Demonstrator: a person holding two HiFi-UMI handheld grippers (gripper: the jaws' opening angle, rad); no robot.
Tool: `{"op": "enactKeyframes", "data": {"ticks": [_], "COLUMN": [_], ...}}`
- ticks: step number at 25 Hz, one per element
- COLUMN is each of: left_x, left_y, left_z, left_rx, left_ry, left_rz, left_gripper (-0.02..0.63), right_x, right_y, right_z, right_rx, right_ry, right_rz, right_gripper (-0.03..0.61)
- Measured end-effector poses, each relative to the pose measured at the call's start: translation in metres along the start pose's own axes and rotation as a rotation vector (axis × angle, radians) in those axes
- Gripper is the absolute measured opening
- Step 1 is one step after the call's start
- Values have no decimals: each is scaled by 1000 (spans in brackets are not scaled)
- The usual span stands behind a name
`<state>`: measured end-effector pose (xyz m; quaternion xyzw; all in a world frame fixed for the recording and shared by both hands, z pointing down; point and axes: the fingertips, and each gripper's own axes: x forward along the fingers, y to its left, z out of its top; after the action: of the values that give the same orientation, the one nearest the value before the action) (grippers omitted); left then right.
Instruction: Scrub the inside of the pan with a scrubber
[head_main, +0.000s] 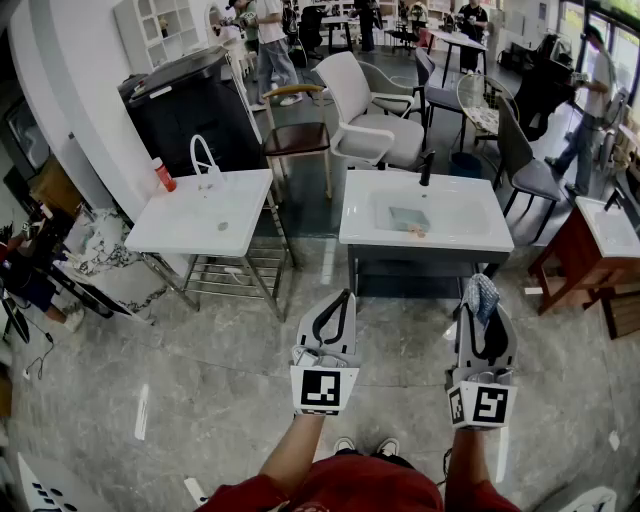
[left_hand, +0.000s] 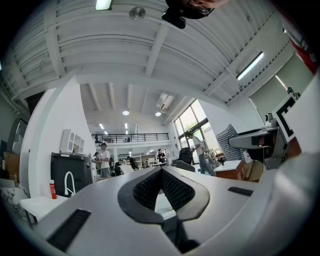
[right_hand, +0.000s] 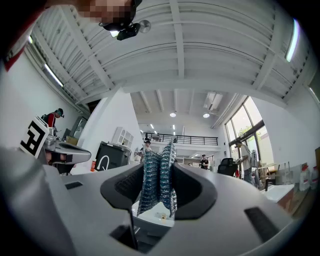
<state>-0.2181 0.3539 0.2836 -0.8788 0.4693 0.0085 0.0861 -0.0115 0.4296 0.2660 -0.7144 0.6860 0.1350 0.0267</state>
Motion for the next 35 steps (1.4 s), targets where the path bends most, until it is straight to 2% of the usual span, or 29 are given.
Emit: {"op": "enactKeyframes", "data": {"ticks": [3, 5, 8, 12, 17, 22, 25, 31, 35], "left_x": [0, 1, 3, 5, 13, 12, 12, 21, 38], "left_y": [-12, -21, -35, -56, -84, -115, -123, -130, -119], "left_z": [7, 10, 18, 24, 26, 13, 10, -5, -15], "left_rx": [10, 2, 18, -2, -3, 16, 16, 3, -5], "left_ry": [-35, -13, -33, -12, -70, -44, -20, 58, 43], "left_rz": [9, 17, 27, 17, 39, 52, 53, 46, 52], "left_gripper": [11, 11, 11, 11, 11, 11, 11, 11, 11], "right_x": [-7, -11, -16, -26, -36, -51, -54, -42, -21], "right_y": [-12, -23, -40, -63, -92, -110, -114, -117, -112], "right_z": [2, 2, 0, -3, -21, -48, -51, -61, -67], "right_rx": [5, 16, 31, 52, 92, 130, 148, 151, 139], "right_ry": [-7, -12, -14, -20, -20, 0, 10, 28, 31], "right_rz": [1, -1, -6, -14, 5, 38, 45, 69, 81], "right_gripper": [178, 178, 178, 178, 186, 186, 186, 186, 186]}}
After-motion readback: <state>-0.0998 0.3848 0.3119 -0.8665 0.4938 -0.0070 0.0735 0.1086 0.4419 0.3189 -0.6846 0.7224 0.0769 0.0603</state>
